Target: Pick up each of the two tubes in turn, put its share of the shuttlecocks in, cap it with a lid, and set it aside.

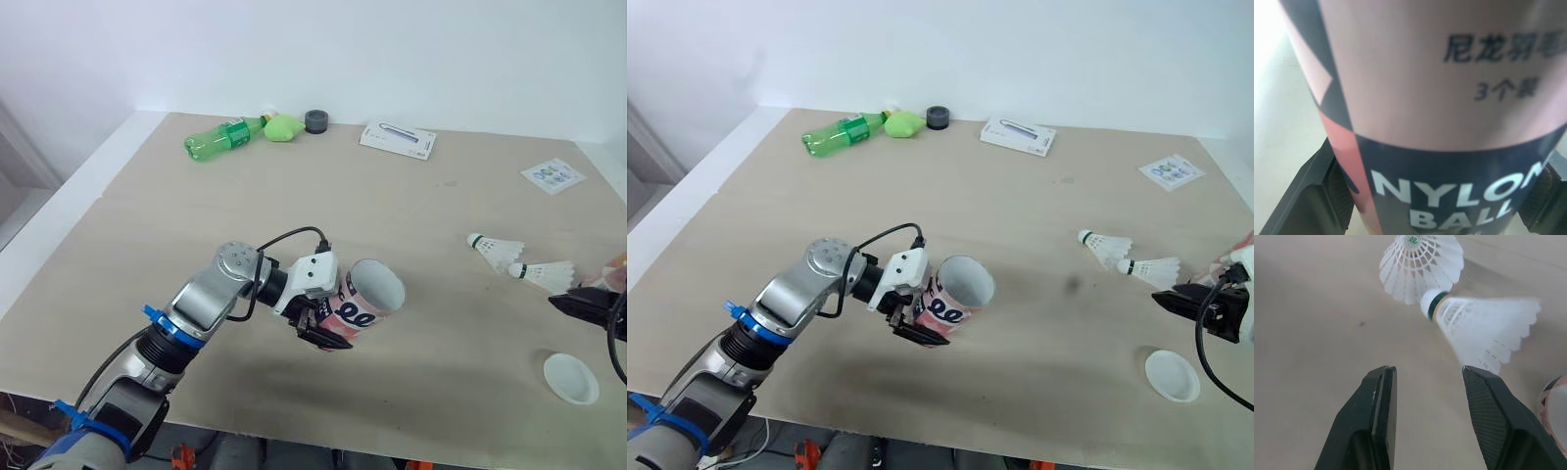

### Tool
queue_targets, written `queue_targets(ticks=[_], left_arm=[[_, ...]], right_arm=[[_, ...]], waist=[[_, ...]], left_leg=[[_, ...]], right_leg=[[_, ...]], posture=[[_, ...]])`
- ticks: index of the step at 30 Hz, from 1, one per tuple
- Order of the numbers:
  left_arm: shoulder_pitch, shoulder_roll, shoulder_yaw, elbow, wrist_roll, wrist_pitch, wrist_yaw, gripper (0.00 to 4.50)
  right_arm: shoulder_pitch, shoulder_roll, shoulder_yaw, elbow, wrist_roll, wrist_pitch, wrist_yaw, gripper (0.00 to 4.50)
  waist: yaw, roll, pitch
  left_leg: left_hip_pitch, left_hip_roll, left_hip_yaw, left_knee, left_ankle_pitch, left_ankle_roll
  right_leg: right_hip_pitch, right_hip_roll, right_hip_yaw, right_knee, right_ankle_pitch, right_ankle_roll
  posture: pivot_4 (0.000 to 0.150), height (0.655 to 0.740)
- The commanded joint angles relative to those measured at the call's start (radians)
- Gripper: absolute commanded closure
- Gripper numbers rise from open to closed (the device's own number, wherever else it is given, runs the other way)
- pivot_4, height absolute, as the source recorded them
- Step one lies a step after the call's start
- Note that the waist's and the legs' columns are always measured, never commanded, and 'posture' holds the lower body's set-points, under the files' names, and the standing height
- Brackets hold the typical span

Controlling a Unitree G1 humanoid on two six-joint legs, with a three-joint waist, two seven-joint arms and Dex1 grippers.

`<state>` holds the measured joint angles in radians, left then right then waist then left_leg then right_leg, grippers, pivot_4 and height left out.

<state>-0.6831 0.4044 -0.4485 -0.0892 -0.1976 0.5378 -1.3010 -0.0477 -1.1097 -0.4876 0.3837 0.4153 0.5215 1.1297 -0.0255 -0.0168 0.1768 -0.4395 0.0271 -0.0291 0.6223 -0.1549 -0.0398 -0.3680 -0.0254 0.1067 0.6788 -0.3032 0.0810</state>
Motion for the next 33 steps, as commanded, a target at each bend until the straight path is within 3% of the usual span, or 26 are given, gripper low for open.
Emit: queue_targets(ticks=[1,7,17,33], left_arm=[[0.013,0.018,-0.011,-0.031,-0.014,0.023,0.003,0.77],[0.017,0.024,-0.018,-0.039,-0.026,0.033,0.008,0.77],[0.006,0.02,-0.024,-0.032,-0.035,0.038,0.001,0.77],[0.013,0.07,-0.013,-0.068,-0.057,0.07,0.016,0.77]], right_arm=[[0.045,-0.033,-0.086,-0.042,0.052,0.049,0.058,2.14],[0.073,-0.044,-0.147,0.0,0.027,0.022,0.032,2.14],[-0.192,-0.027,0.025,0.182,-0.067,-0.082,-0.04,2.14],[-0.435,-0.013,0.174,0.473,-0.146,-0.214,0.018,2.14]], waist=[[0.0,0.0,0.0],[-0.008,0.0,0.0],[-0.02,0.001,-0.001],[-0.024,0.001,0.0]], left_leg=[[0.0,0.0,0.0,0.0,0.0,0.0],[0.001,0.0,0.001,0.0,0.0,0.0],[0.002,0.0,0.002,0.001,0.0,0.0],[0.002,0.0,0.002,-0.001,0.0,0.0]], right_leg=[[0.0,0.0,0.0,0.0,0.0,0.0],[0.0,0.0,0.001,0.0,0.0,0.0],[0.001,0.0,0.002,0.0,0.001,0.001],[0.0,0.0,0.002,0.0,0.001,-0.001]], posture=[[0.15,0.7294],[0.15,0.7294],[0.15,0.7294],[0.15,0.7294]])
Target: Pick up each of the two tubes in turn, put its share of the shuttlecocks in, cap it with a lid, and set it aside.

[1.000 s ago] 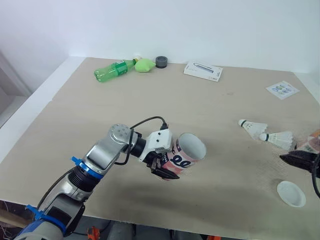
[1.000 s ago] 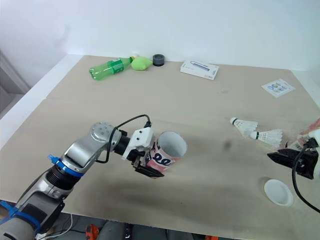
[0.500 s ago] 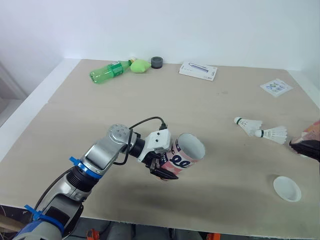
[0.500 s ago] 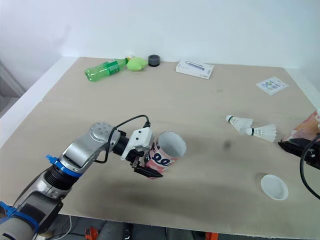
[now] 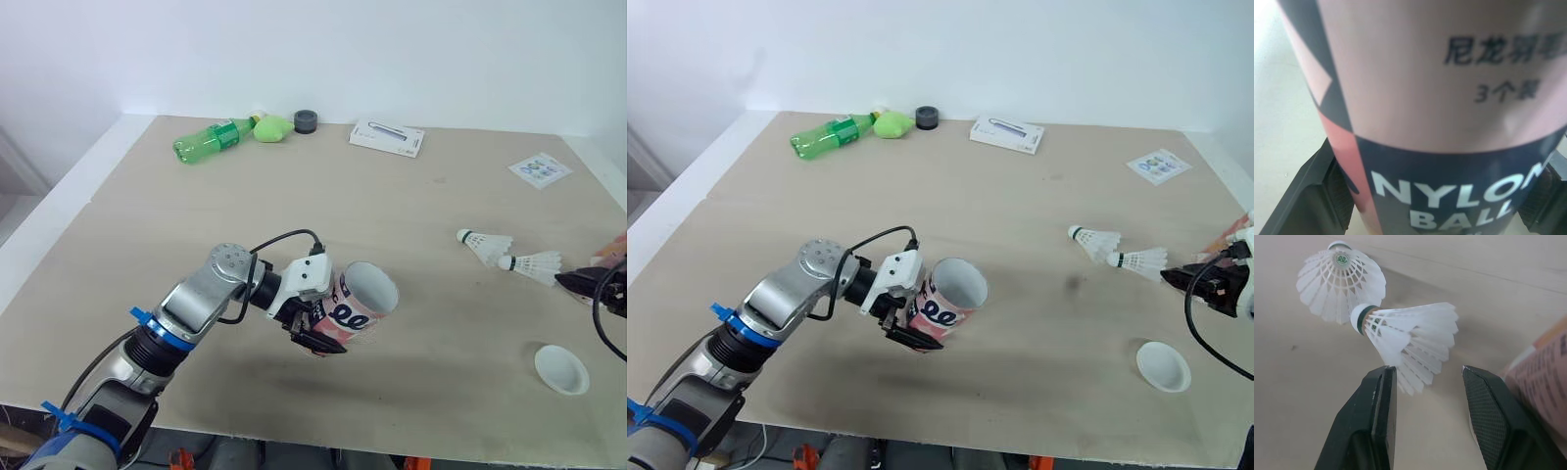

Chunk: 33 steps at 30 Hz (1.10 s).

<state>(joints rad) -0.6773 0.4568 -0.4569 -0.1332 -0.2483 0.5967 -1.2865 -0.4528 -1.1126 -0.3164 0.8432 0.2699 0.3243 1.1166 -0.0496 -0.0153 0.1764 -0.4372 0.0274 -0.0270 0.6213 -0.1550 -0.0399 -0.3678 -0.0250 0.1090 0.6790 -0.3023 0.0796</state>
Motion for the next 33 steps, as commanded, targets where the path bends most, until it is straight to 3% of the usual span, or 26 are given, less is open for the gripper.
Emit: queue_targets(ticks=[1,19,22,23,24,26,33], left_arm=[[0.008,0.019,-0.004,-0.026,-0.007,0.012,0.003,0.77],[0.007,0.034,-0.012,-0.016,-0.018,0.019,0.023,0.77],[0.009,0.034,-0.014,-0.013,-0.017,0.017,0.024,0.77],[0.009,0.035,-0.015,-0.012,-0.016,0.016,0.024,0.77],[0.009,0.036,-0.016,-0.012,-0.015,0.015,0.024,0.77],[0.01,0.036,-0.017,-0.011,-0.015,0.014,0.024,0.77],[0.003,0.034,-0.021,0.009,-0.009,0.0,0.021,0.77]], right_arm=[[-0.033,-0.007,0.007,0.014,0.0,-0.021,0.04,2.14],[-0.11,0.044,0.066,0.067,-0.023,-0.039,0.072,2.14],[-0.112,0.048,0.063,0.069,-0.018,-0.041,0.079,2.66],[-0.113,0.05,0.061,0.068,-0.015,-0.042,0.082,3.33],[-0.111,0.051,0.059,0.063,-0.01,-0.037,0.091,3.33],[-0.107,0.053,0.057,0.056,-0.006,-0.033,0.099,4.33],[-0.049,0.026,0.035,0.019,0.019,0.003,0.139,4.43]], waist=[[0.0,0.0,0.0],[-0.001,0.0,0.0],[-0.001,0.0,0.0],[-0.001,0.0,0.0],[-0.001,0.0,0.0],[-0.001,0.0,0.0],[-0.001,0.0,0.0]], left_leg=[[0.0,0.0,0.0,0.0,0.0,0.0],[0.0,0.0,0.0,0.0,0.0,0.0],[0.0,0.0,0.0,0.0,0.0,0.0],[0.0,0.0,0.0,0.0,0.0,0.0],[0.0,0.0,0.0,0.0,0.0,0.0],[0.0,0.0,0.0,0.0,0.0,0.0],[0.0,0.0,0.0,0.0,0.0,0.0]], right_leg=[[0.0,0.0,0.0,0.0,0.0,0.0],[0.0,0.0,0.0,0.0,0.0,-0.001],[0.0,0.0,0.0,0.0,0.0,0.0],[0.0,0.0,0.0,0.0,0.0,0.0],[0.0,0.0,0.0,0.0,0.0,0.0],[0.0,0.0,0.0,0.0,0.0,-0.001],[0.0,0.0,0.0,0.0,0.0,-0.001]], posture=[[0.15,0.7294],[0.15,0.7294],[0.15,0.7294],[0.15,0.7294],[0.15,0.7294],[0.15,0.7294],[0.15,0.7294]])
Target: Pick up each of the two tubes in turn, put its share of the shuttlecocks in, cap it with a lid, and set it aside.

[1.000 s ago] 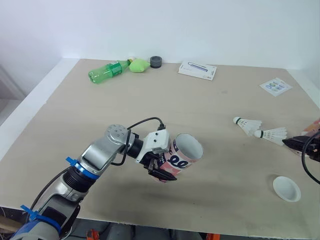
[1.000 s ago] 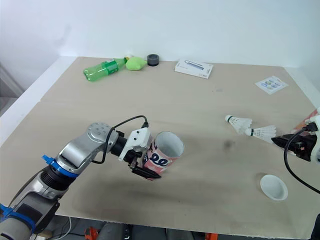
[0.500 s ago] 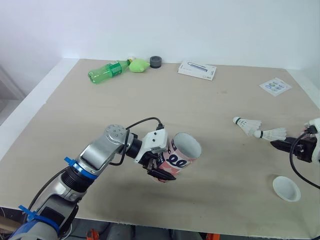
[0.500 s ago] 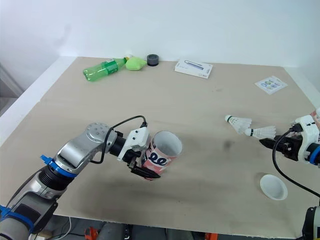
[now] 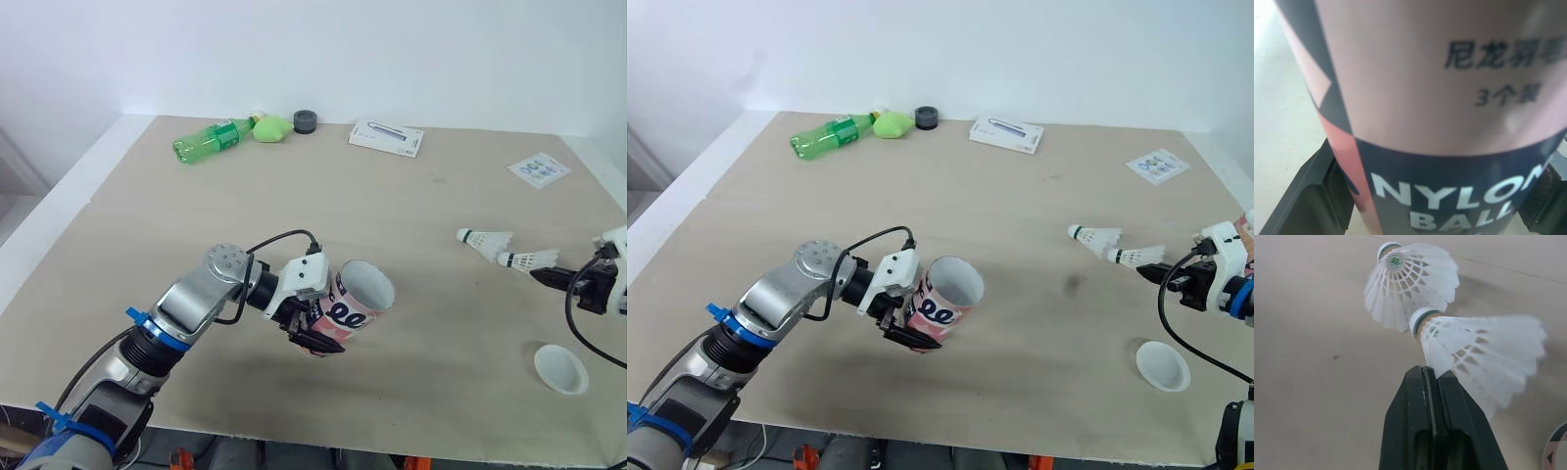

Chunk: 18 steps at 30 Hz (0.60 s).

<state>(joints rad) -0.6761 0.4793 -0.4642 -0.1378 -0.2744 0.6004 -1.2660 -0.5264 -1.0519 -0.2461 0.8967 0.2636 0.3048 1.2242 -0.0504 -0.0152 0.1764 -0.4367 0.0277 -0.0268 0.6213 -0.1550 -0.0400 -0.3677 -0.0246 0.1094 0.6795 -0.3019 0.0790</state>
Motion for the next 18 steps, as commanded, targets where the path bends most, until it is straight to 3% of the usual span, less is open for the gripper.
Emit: queue_targets(ticks=[1,6,10,18], left_arm=[[-0.001,0.01,-0.016,0.017,0.018,-0.006,0.001,0.77],[-0.014,0.002,-0.022,0.043,0.023,-0.03,-0.005,0.77],[-0.034,-0.016,-0.032,0.1,0.034,-0.071,-0.017,0.77],[-0.076,-0.056,-0.049,0.195,0.057,-0.136,-0.05,0.77]], right_arm=[[0.045,-0.047,-0.039,-0.05,0.03,0.038,0.04,4.43],[0.236,-0.117,-0.147,-0.231,0.112,0.124,0.124,4.43],[0.423,-0.128,-0.332,-0.523,0.191,0.216,0.127,4.43],[0.529,-0.072,-0.396,-1.034,0.349,0.372,0.088,4.43]], waist=[[0.001,0.0,0.0],[0.003,0.0,0.0],[0.002,0.001,0.0],[0.003,0.003,-0.002]], left_leg=[[0.0,0.0,0.0,0.0,0.0,0.0],[0.0,0.0,0.0,0.0,0.0,0.0],[0.0,0.0,0.0,0.0,0.0,0.0],[0.001,0.0,0.0,0.004,0.002,0.002]], right_leg=[[0.0,0.0,0.0,0.0,0.0,0.0],[0.0,0.0,-0.001,0.0,-0.001,0.001],[0.001,0.0,0.0,0.0,-0.001,0.002],[0.002,0.0,0.001,0.0,0.001,0.0]], posture=[[0.15,0.7294],[0.15,0.7294],[0.15,0.7294],[0.15,0.7294]])
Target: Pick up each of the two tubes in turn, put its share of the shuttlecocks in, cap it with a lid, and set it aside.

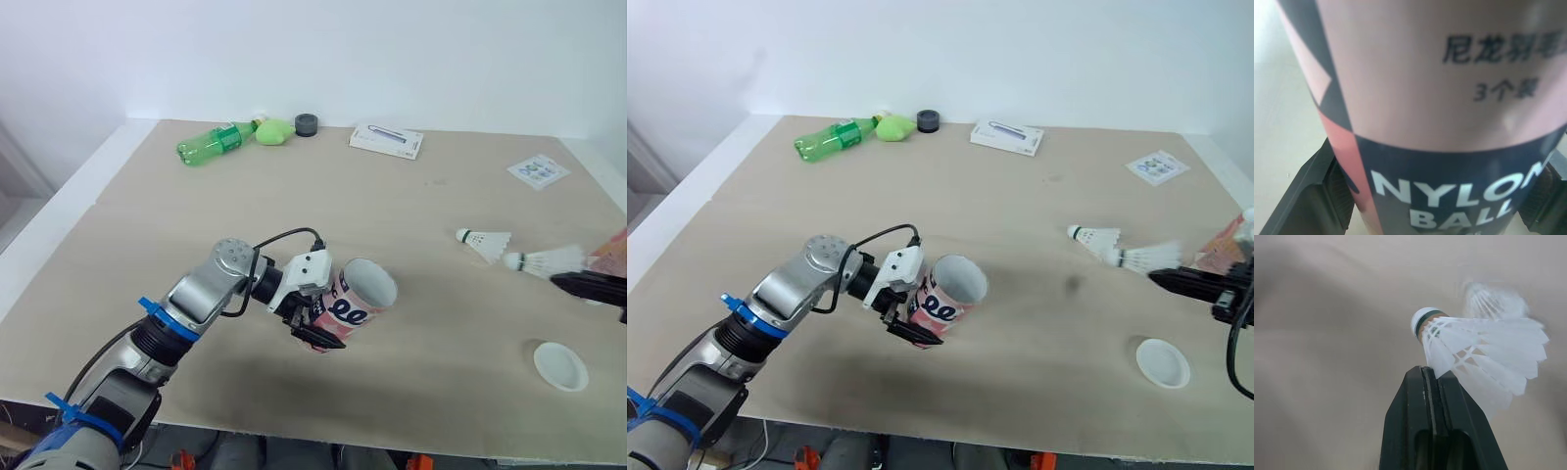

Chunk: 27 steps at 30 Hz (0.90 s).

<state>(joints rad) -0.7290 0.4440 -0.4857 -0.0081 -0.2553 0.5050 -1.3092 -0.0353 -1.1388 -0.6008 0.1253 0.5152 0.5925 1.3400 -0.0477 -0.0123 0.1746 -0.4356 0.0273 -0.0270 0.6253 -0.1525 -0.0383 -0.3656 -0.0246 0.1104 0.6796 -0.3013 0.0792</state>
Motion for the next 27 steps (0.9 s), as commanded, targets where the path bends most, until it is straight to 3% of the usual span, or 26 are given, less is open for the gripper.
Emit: queue_targets(ticks=[1,6,14,27], left_arm=[[-0.027,-0.023,-0.029,0.073,0.039,-0.046,-0.011,0.77],[-0.038,-0.031,-0.03,0.101,0.047,-0.067,-0.029,0.77],[-0.055,-0.025,-0.027,0.129,0.059,-0.084,-0.049,0.77],[-0.086,-0.023,-0.016,0.128,0.04,-0.05,-0.07,0.77]], right_arm=[[0.043,0.016,-0.047,-0.327,0.126,0.105,-0.03,4.43],[0.006,0.009,-0.034,-0.527,0.22,0.153,-0.076,4.43],[-0.18,-0.043,0.055,-0.654,0.349,0.16,-0.103,4.43],[-0.331,-0.069,0.349,-0.708,0.225,0.004,-0.067,4.43]], waist=[[0.004,0.001,0.0],[0.011,0.0,0.0],[0.012,-0.001,0.0],[0.013,-0.004,0.001]], left_leg=[[0.0,0.0,0.0,0.0,0.001,0.0],[-0.003,-0.001,-0.001,0.001,0.001,0.001],[-0.003,0.0,-0.001,0.0,0.002,0.001],[-0.006,0.0,0.0,-0.004,0.002,0.001]], right_leg=[[0.0,0.0,0.0,0.0,0.0,0.0],[-0.001,-0.001,0.0,-0.001,0.0,0.001],[-0.001,-0.001,-0.001,-0.001,0.0,0.0],[-0.006,-0.001,-0.001,-0.003,0.0,-0.002]], posture=[[0.15,0.7294],[0.15,0.7294],[0.15,0.7294],[0.15,0.7294]])
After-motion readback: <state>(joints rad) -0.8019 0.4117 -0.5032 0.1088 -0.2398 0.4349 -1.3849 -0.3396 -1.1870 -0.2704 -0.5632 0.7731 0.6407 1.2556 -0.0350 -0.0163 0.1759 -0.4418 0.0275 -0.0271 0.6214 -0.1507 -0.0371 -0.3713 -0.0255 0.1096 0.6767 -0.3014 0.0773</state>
